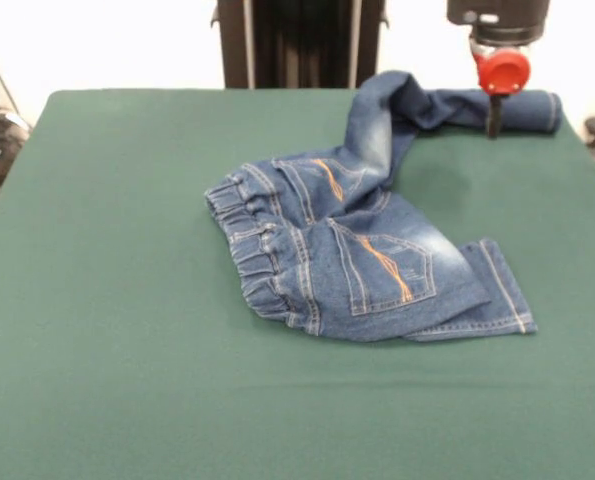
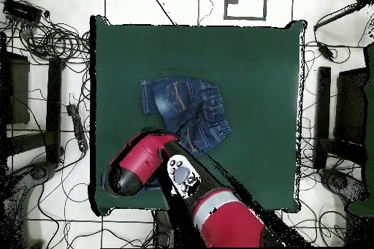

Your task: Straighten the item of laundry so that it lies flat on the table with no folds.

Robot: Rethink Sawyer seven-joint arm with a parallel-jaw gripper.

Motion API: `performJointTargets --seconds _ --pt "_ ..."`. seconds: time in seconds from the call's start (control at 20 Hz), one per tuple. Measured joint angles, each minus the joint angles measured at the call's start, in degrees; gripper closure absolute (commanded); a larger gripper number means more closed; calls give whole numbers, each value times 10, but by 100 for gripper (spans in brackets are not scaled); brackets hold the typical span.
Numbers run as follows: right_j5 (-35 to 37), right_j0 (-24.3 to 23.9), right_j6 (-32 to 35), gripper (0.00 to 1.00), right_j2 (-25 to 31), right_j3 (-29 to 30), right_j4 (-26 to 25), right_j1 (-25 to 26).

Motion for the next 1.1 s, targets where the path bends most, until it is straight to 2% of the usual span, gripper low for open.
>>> performJointTargets --seconds 0.4,0.8,1.1 --pt "-8 28 20 100 -57 3 55 -11" --pt "-9 41 24 100 -80 3 127 -60" --pt "-8 56 24 100 -94 -23 145 -52"
